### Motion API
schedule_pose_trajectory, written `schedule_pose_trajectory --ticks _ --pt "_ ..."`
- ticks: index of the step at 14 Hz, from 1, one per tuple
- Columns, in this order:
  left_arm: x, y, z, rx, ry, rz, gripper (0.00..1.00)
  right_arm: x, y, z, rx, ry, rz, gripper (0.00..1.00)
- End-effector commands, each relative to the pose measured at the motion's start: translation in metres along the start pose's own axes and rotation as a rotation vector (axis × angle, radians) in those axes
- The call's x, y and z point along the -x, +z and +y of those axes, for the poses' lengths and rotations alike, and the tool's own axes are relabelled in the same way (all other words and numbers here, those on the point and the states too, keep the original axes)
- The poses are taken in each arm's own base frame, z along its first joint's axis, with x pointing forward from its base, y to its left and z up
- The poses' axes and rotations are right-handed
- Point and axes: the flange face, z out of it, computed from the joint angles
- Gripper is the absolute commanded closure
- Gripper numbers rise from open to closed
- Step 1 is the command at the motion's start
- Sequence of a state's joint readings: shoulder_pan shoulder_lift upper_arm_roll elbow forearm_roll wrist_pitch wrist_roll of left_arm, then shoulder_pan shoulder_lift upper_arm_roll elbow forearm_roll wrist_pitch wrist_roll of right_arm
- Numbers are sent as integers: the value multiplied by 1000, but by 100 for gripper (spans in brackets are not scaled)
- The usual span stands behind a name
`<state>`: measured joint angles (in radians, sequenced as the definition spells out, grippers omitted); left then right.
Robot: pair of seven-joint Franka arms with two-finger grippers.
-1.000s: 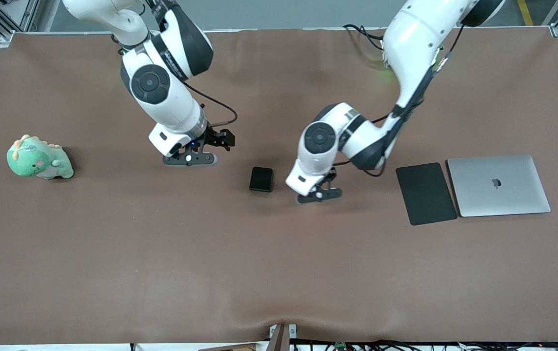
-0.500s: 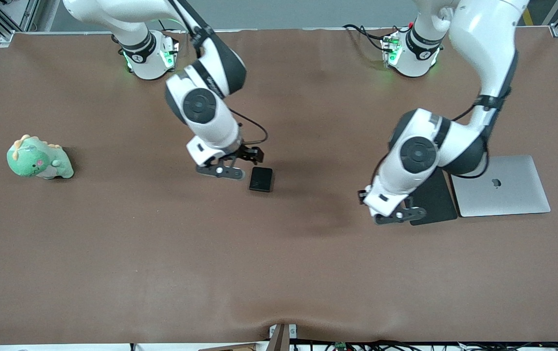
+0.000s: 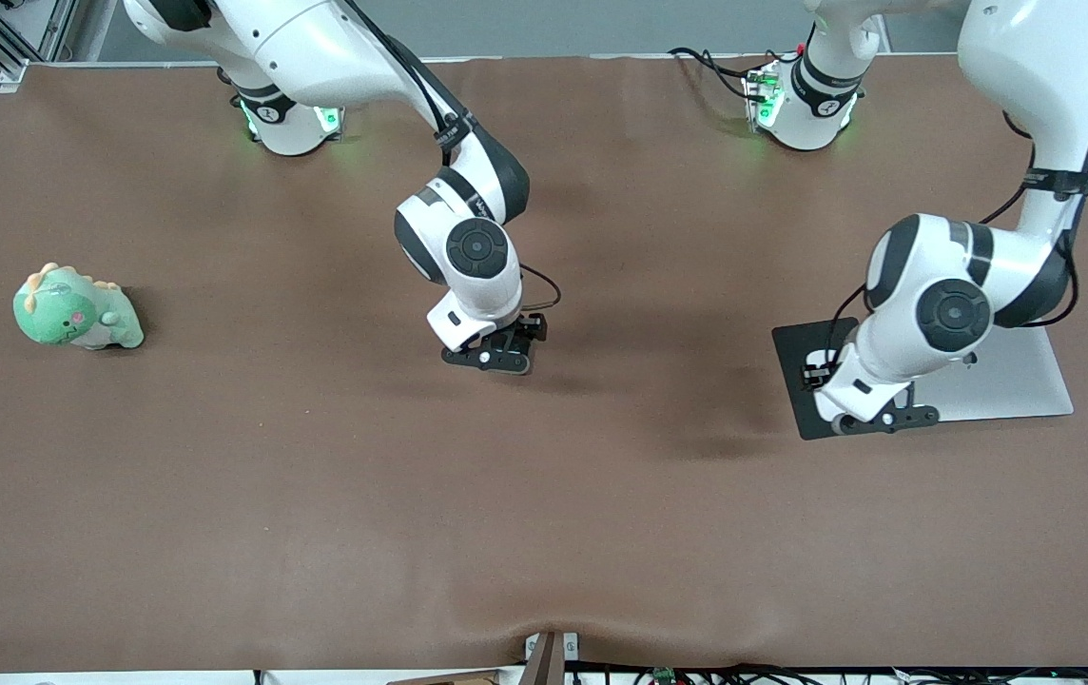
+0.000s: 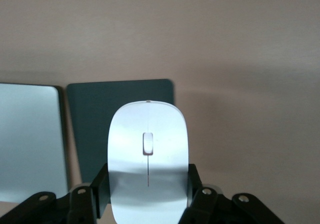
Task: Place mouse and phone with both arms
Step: 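Lower the mouse onto the mousepad while the right gripper grasps the phone, then open the left gripper on the mousepad while the right gripper lifts the phone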
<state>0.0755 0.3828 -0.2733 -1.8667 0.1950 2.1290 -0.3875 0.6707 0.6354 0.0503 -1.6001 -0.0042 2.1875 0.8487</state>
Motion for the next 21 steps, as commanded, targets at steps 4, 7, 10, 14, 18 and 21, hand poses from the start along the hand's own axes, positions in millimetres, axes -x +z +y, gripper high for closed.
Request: schedule_pose_trajectory --ticks 4,7,10,14,18,21 --pt "21 18 -49 -15 -36 -4 67 -3 26 -20 16 77 51 0" --pt "24 41 -49 18 -36 39 67 -1 45 -24 39 82 52 0" --pt "33 77 -46 53 -31 62 66 -2 62 -24 67 81 78 0" --pt "34 103 -50 77 -24 68 67 -1 74 -28 48 93 90 0" --pt "32 118 -56 90 18 67 66 -4 80 -25 59 89 97 0" --pt "31 122 -67 91 52 62 65 -6 83 -24 54 89 102 0"
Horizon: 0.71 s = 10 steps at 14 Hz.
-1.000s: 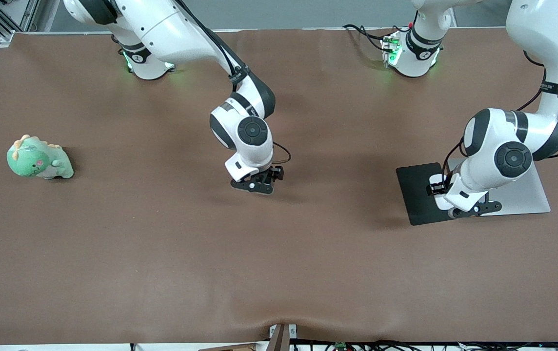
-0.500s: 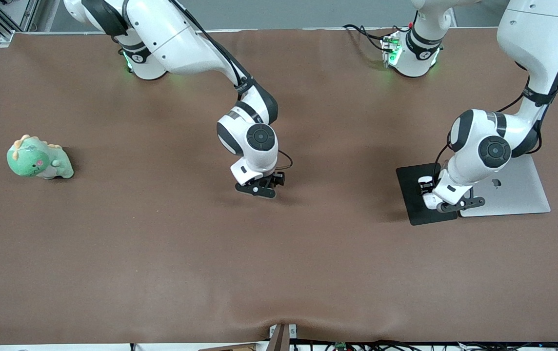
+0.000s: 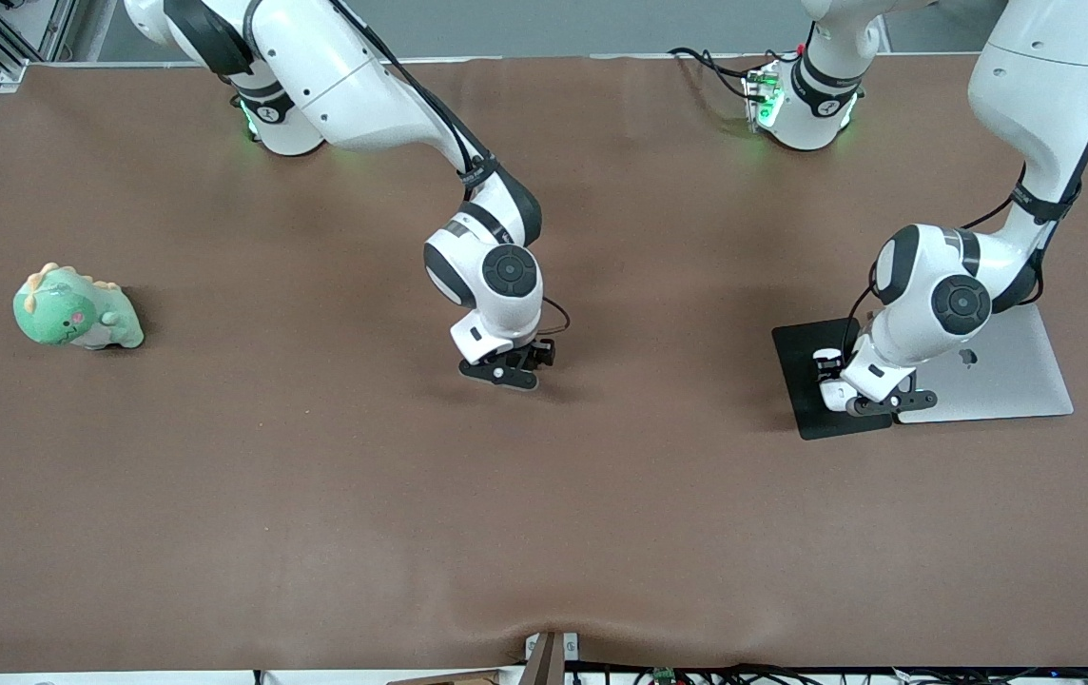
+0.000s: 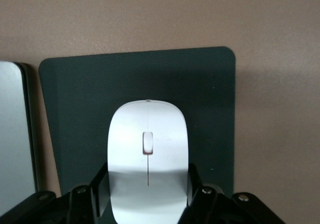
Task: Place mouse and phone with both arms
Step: 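Open the left gripper on the mousepad while the right gripper lifts the phone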
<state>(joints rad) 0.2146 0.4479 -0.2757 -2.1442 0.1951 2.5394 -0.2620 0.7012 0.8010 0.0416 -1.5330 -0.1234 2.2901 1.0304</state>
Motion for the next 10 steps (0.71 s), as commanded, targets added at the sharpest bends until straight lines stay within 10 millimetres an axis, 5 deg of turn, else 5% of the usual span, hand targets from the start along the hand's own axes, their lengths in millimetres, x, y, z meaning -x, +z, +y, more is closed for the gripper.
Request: schedule_pose_trajectory --ticks 1,7,8,9,10 --pt "0 0 -8 0 24 11 65 -5 5 -3 4 11 26 0" --pt "-1 6 -7 3 25 2 62 -10 6 -1 1 -5 53 0" --pt "-1 10 -6 5 26 -4 60 -11 6 -1 -3 -4 58 48" --pt "-2 10 -6 6 25 -2 59 -11 6 -1 -5 3 57 80" --pt "-3 10 -6 8 25 1 57 -12 5 0 -7 9 58 95"
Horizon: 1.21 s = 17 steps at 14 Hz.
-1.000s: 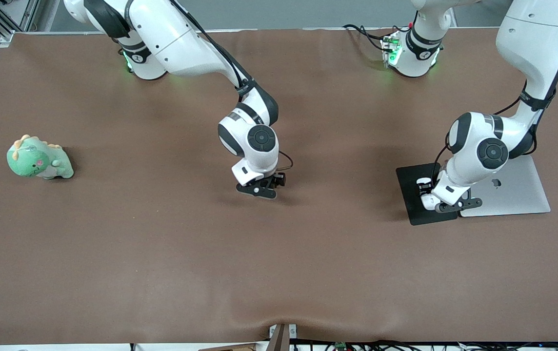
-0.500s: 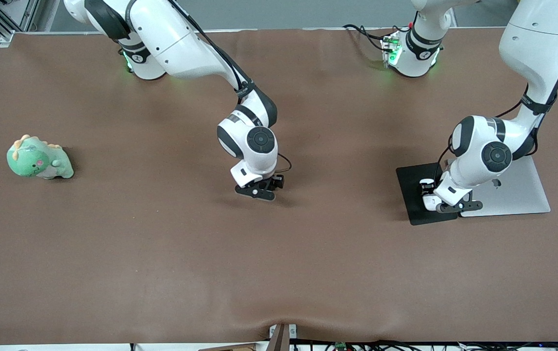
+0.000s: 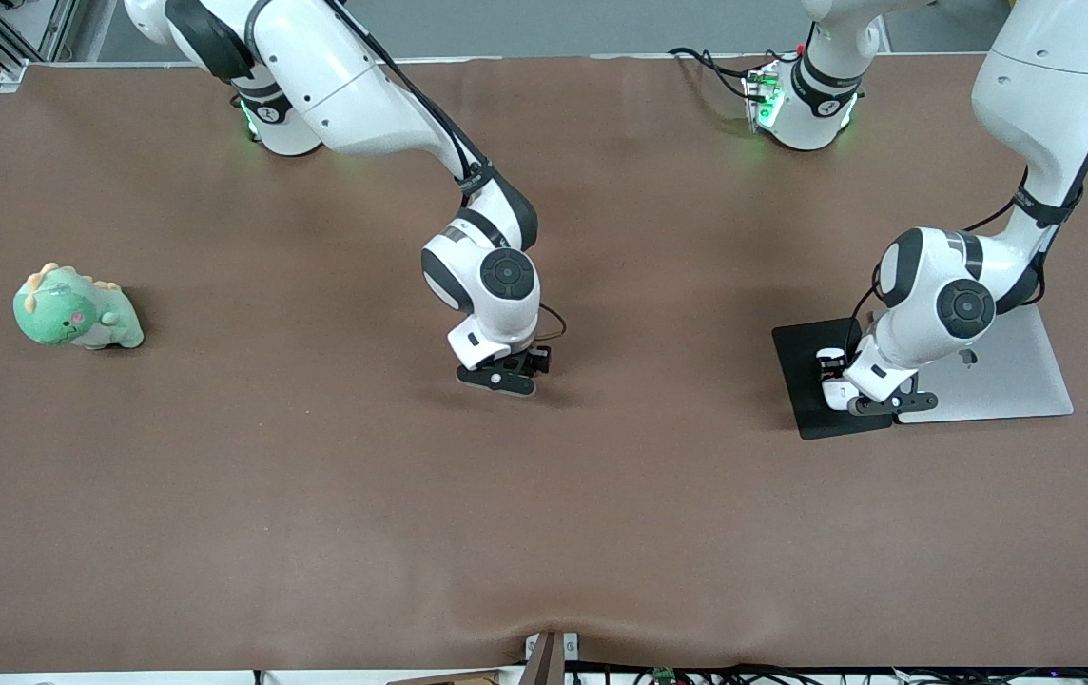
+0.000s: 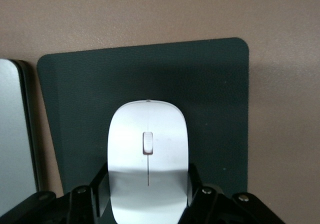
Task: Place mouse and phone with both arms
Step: 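Open the left gripper on the mousepad while the right gripper lifts the phone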
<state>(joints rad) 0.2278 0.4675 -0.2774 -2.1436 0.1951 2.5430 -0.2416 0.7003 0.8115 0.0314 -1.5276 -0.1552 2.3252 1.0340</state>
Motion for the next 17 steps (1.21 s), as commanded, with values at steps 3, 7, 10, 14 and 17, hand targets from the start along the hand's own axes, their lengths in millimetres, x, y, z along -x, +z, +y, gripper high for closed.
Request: schedule_pose_trajectory --ticks 3,7,10,14,17 --pt "-7 0 1 5 17 22 2 -10 -4 1 -7 30 20 96" --pt "-19 -28 4 -1 13 69 0 -43 -62 20 -53 71 56 96" --pt "-27 -73 2 -33 12 77 0 -75 -108 63 -75 99 81 100" --pt "-44 -158 8 -91 11 16 0 -122 -146 158 -29 82 58 100" --pt "-52 -213 3 -123 -11 -44 0 -158 -173 240 26 61 -16 100"
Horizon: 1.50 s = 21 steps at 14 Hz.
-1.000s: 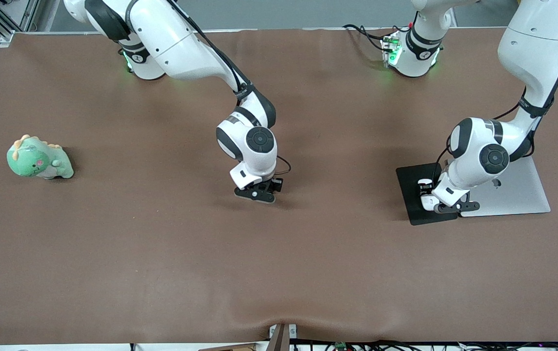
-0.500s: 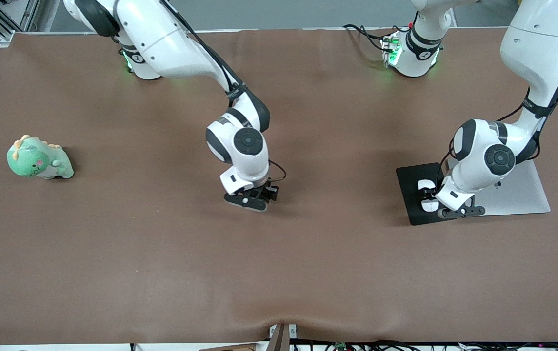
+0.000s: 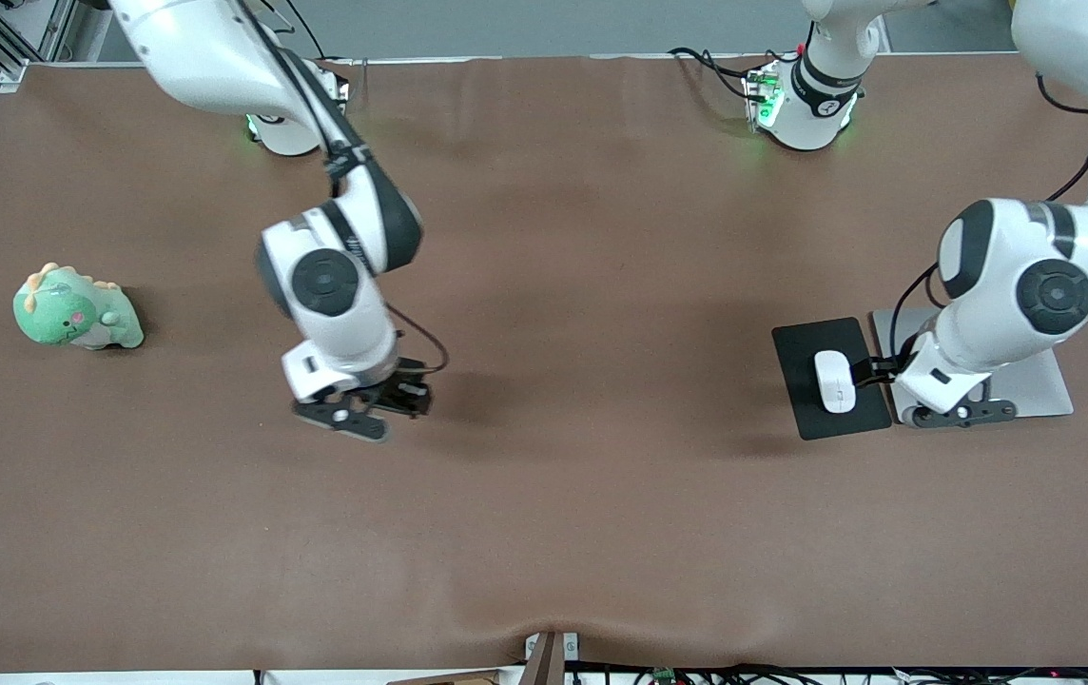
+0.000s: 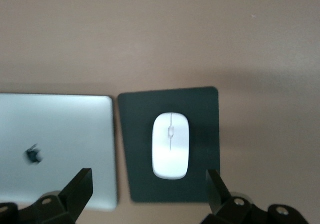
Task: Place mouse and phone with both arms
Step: 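Carry the phone toward the plush toy while the left gripper withdraws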
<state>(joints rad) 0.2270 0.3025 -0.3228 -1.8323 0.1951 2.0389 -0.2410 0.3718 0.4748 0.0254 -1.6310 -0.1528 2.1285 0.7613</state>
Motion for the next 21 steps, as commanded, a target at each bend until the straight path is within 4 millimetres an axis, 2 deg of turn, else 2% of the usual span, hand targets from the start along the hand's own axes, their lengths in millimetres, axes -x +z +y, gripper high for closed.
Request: schedule_pose_trajectory --ticks 1,3,6,8,11,13,16,19,21 --pt "-5 -46 -13 -32 -10 -33 0 -20 -30 69 18 -13 -54 100" --pt "0 -83 -16 -42 -27 -2 0 -35 -35 118 37 -24 -81 100" --pt "14 -136 -19 -54 -47 2 0 -42 -20 183 50 -85 -124 100" --pt "19 -172 -27 -54 -70 -20 0 -50 -8 222 51 -109 -150 100" --pt "30 -200 -27 -34 -80 -56 0 -54 31 284 36 -136 -162 100" --pt "40 -223 -32 -14 -84 -32 0 -44 62 308 16 -169 -132 100" --pt "60 -250 -31 -23 -83 4 0 -43 90 355 3 -174 -121 100" --pt "68 -261 -28 6 -77 15 0 -28 137 368 -13 -172 -84 100" --pt "67 -262 -29 -2 -52 19 0 -25 158 378 -22 -207 -68 100"
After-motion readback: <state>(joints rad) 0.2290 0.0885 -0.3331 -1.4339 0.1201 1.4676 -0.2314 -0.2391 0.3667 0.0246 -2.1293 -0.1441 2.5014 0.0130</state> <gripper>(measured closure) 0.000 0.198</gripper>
